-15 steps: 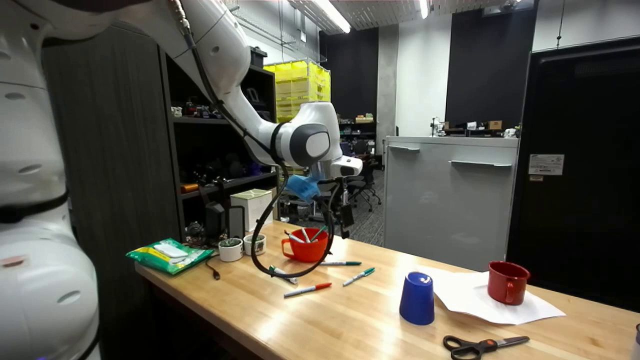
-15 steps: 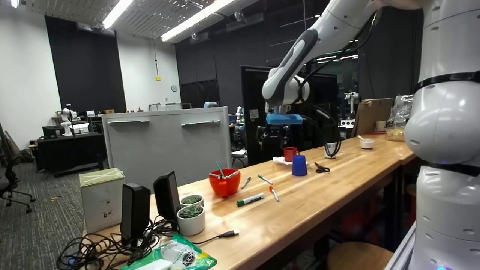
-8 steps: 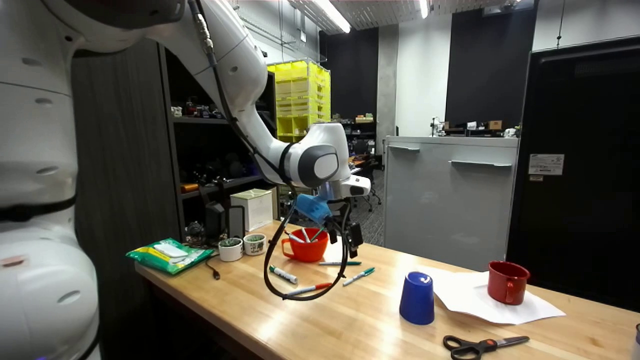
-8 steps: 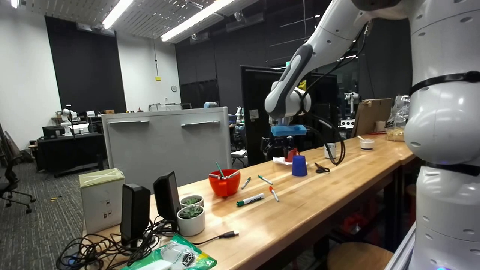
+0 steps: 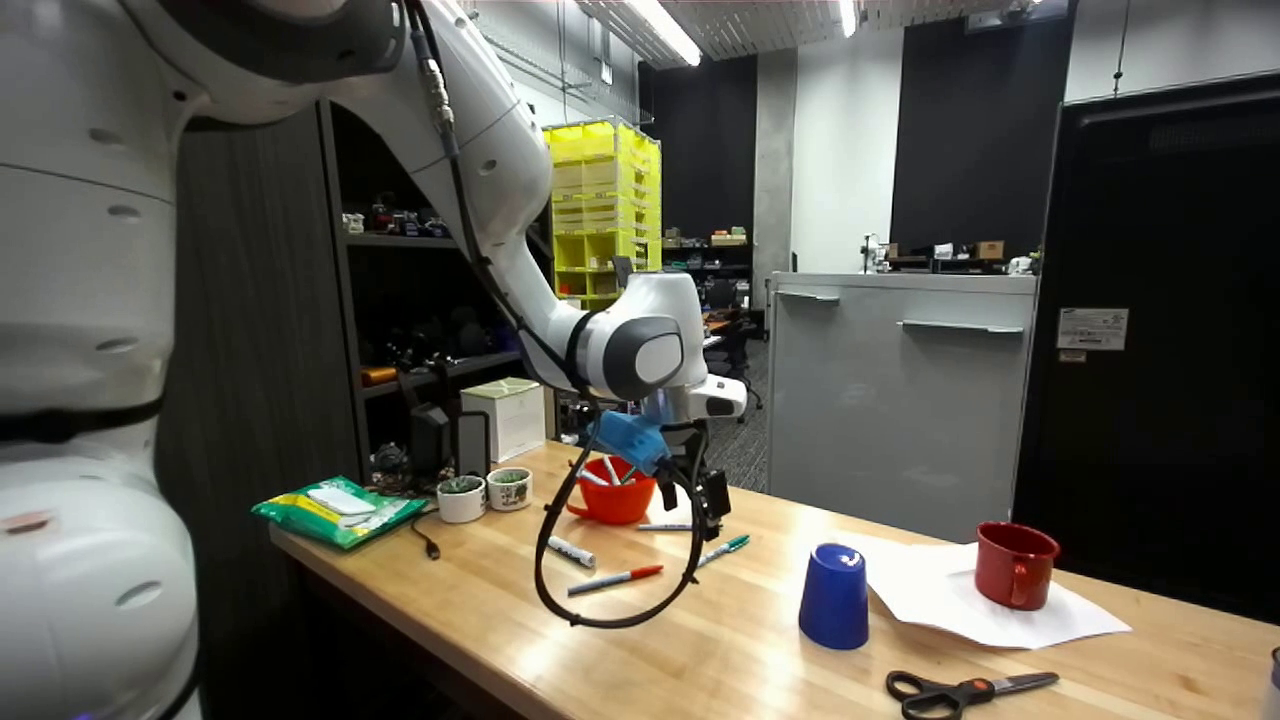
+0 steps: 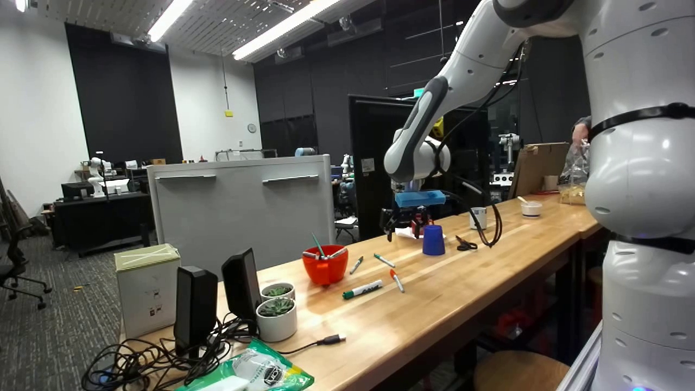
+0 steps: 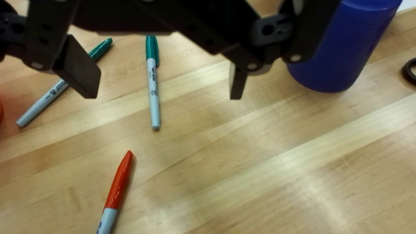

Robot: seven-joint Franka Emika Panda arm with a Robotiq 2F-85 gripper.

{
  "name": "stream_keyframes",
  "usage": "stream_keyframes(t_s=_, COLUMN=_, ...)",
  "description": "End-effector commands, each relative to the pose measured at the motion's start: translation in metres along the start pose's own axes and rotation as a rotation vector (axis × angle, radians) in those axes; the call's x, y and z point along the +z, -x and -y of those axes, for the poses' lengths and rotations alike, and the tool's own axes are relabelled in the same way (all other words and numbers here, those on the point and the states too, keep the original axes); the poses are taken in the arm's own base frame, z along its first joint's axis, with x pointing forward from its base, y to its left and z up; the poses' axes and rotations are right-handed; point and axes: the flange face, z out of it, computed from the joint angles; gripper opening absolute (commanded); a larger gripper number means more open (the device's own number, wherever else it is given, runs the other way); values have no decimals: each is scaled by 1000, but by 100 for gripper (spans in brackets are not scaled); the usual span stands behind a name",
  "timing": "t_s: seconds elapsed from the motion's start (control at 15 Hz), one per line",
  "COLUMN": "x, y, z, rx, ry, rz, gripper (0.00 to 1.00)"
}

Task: Put one green pen inside the orange cup on the left

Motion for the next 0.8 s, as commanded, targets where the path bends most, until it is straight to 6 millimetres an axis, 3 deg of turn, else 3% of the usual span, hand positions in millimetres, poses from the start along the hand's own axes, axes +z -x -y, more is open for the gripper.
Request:
stream_keyframes(t_s=0.0, x=0, y=-1, z=0, rx=0, ry=0, rz=0, gripper=100)
stream_keyframes(t_s=0.73, x=38, y=-10, z=-1, rx=2, ry=68, rz=81, gripper=100)
